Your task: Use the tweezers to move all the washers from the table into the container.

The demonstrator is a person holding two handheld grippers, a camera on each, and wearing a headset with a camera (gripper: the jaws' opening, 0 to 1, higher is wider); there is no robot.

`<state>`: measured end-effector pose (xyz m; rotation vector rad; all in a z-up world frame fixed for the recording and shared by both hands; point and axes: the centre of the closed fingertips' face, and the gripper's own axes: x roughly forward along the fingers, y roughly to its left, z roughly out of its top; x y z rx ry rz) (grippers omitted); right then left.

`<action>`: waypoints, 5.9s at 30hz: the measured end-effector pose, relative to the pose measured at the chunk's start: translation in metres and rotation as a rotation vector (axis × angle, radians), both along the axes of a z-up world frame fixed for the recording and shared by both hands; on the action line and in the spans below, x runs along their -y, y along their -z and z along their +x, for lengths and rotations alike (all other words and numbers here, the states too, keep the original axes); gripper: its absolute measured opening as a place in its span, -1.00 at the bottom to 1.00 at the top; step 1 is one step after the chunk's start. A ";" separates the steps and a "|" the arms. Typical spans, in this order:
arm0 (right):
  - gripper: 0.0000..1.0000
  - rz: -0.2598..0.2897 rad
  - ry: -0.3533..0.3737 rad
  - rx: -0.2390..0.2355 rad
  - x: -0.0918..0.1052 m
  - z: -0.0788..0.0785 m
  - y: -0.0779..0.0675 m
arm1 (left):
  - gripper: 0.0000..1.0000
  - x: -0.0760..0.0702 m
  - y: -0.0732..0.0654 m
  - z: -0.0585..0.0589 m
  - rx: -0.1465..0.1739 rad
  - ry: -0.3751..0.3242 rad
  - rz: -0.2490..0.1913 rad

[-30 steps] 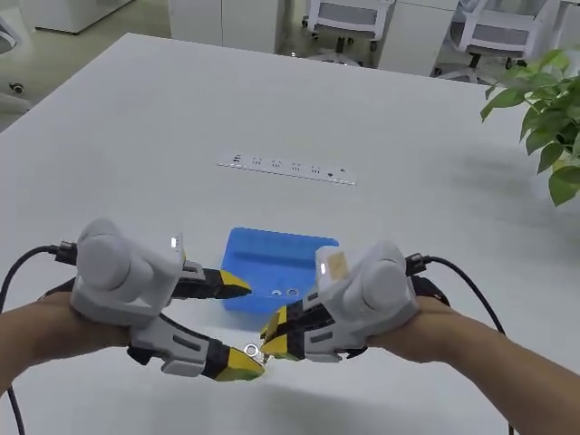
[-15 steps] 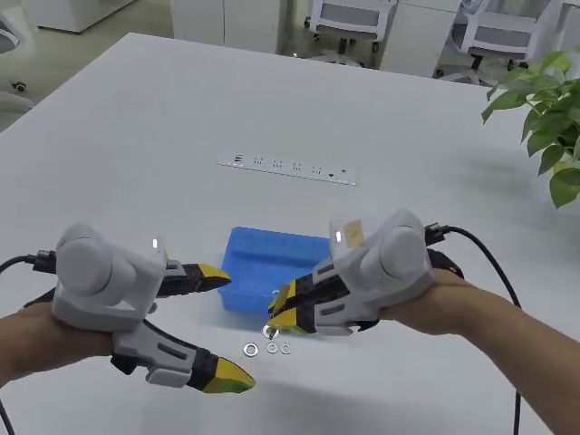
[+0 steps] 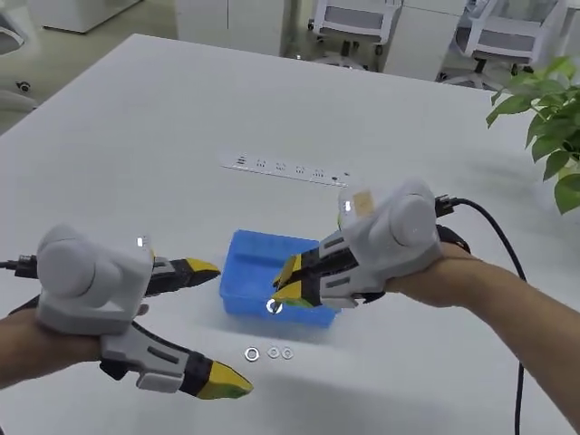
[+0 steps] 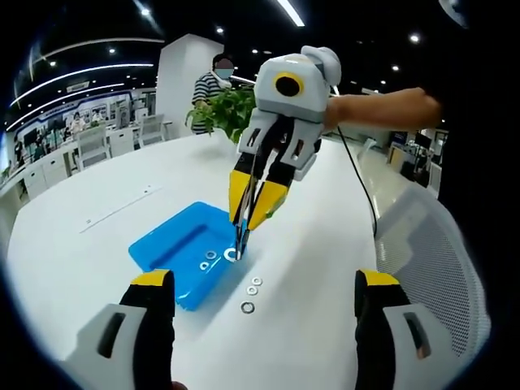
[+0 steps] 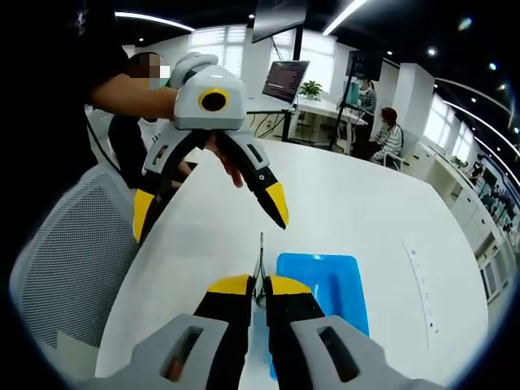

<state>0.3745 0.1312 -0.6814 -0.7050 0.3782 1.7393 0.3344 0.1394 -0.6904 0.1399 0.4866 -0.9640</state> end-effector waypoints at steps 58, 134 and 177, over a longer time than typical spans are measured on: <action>-0.85 -0.060 0.071 -0.027 -0.035 0.056 0.068 | 0.07 -0.013 -0.006 0.055 0.092 0.022 0.032; -0.35 -0.018 0.173 -0.008 0.003 0.052 0.032 | -0.89 0.014 -0.040 0.086 0.183 0.115 0.116; 0.45 0.054 0.395 -0.076 0.082 0.028 0.020 | -0.89 0.047 -0.061 0.053 0.188 0.195 0.105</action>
